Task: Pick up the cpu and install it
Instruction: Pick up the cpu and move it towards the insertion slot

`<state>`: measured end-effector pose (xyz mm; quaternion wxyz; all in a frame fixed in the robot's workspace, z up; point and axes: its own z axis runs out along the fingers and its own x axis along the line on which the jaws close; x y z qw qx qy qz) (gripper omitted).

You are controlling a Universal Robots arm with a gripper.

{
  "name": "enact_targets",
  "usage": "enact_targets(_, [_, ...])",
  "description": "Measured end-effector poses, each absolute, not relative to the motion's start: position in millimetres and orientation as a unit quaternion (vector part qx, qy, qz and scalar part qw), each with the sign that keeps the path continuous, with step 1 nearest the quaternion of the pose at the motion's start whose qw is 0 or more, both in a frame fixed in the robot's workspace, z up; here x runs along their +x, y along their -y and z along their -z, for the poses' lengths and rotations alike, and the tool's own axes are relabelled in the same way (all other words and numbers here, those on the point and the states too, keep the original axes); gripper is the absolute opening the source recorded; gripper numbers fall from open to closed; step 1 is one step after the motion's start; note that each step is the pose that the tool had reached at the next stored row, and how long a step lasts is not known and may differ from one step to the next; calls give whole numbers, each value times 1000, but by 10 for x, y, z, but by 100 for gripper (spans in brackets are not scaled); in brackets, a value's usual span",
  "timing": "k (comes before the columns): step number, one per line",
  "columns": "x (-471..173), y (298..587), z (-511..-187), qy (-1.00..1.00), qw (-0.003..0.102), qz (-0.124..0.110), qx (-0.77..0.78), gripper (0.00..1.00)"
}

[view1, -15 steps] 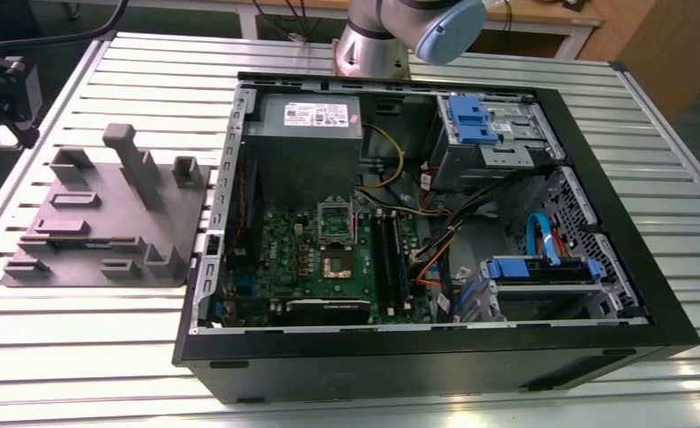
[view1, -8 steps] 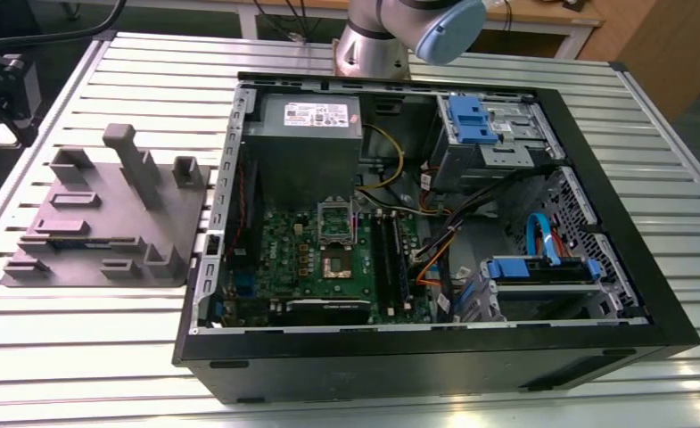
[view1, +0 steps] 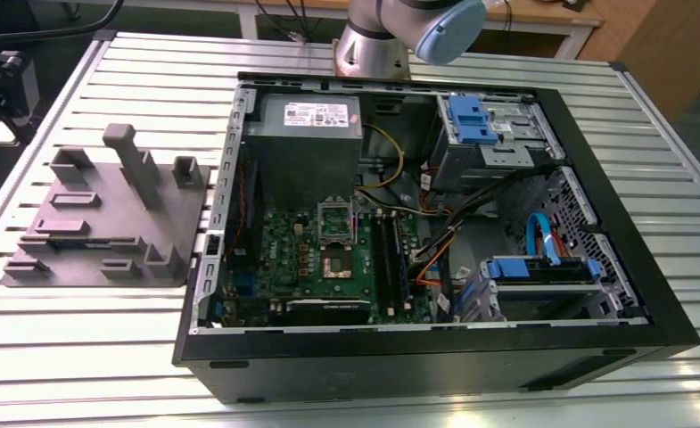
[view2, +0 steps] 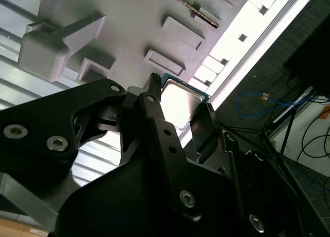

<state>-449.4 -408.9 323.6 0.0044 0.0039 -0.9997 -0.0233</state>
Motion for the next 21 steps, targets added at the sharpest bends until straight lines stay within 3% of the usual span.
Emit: enact_targets(21, [-4494,4089,-3334,1000,4,23,4,47])
